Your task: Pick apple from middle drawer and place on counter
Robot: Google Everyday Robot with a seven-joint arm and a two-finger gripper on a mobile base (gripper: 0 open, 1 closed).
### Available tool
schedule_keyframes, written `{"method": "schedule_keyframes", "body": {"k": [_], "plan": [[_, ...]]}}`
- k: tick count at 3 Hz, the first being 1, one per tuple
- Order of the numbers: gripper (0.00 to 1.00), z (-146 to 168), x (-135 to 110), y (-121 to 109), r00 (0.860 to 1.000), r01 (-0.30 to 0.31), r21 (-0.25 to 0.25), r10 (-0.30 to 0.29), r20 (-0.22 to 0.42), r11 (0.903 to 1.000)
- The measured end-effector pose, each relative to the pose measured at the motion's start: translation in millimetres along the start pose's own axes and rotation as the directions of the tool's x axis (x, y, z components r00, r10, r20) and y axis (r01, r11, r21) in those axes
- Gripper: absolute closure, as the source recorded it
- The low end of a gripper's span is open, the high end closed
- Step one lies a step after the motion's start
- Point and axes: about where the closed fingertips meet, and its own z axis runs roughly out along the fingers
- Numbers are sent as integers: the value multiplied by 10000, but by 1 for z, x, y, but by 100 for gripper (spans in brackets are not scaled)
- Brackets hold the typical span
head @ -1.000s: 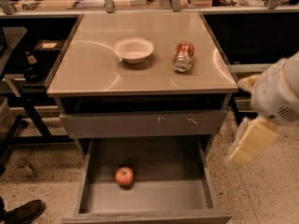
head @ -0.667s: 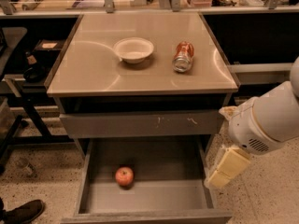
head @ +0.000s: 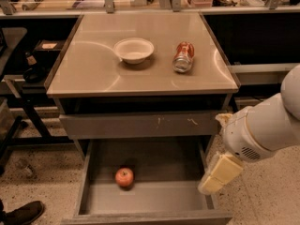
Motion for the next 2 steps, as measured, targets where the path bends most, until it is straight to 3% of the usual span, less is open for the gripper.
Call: {"method": "schedule_keyframes", "body": {"k": [1, 2], "plan": [[0, 46, -4, 11, 9981, -284, -103, 289, 539, 9995], [0, 82, -8, 11, 9923, -583, 113, 567, 1099, 9982]]}}
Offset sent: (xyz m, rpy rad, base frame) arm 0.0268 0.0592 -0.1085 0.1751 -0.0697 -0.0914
